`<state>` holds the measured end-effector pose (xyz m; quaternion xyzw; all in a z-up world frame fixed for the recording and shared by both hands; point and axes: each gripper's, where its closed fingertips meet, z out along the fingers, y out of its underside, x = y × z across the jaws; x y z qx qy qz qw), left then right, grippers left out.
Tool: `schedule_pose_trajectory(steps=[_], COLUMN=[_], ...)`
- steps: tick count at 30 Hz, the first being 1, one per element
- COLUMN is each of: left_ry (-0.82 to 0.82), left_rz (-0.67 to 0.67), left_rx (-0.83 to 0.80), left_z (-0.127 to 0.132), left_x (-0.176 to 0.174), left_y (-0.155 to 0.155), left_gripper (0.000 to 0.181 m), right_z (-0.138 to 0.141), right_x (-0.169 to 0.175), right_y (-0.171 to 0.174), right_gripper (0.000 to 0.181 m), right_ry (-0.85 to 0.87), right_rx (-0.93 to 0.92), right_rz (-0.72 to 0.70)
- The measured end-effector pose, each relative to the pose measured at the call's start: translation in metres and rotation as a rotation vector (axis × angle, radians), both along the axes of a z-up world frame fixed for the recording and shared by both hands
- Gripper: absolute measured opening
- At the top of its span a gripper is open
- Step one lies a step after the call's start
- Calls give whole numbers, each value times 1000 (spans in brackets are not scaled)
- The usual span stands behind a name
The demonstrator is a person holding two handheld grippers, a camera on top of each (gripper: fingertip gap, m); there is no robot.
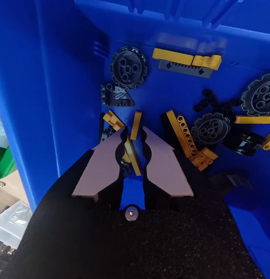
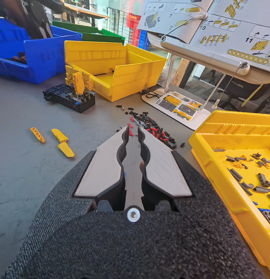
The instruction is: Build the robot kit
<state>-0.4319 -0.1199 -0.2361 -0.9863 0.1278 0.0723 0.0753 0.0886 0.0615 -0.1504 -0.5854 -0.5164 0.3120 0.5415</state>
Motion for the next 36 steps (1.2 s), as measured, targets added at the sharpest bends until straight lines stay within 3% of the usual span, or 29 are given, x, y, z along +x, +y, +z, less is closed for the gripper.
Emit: schedule_pose_trajectory(steps=[5, 7, 9, 12, 15, 17, 19, 22, 25, 36], left_ry=[21, 66, 52, -54, -201, -276, -325, -341, -309, -247], left_rz=[-14, -25, -43, -158, -338, -469, -571, -668, -716, -734], left_rx=[-36, 22, 165, 357, 405, 368, 313, 246, 224, 254], left_z=[0, 19, 58, 122, 145, 128, 92, 37, 11, 4], left_x=[0, 4, 27, 107, 225, 301, 364, 420, 443, 449], left_y=[-1, 3, 12, 17, 10, 1, -4, -2, 8, 20], left_gripper=[7, 7, 7, 7, 7, 7, 7, 7, 7, 13], right_z=[0, 3, 5, 6, 8, 8, 8, 6, 4, 3], right_x=[0, 1, 4, 5, 2, -1, -1, 1, 2, 4], right_y=[0, 0, 0, 0, -4, -9, -14, -19, -21, -19], right_gripper=[11, 11, 10, 10, 10, 11, 11, 11, 11, 11], right_ry=[2, 9, 17, 25, 29, 21, 11, -14, -21, -24], right_rx=[-4, 5, 13, -3, -2, 8, 25, 51, 52, 42], right_rz=[6, 1, -5, -1, 21, 39, 53, 61, 67, 68])
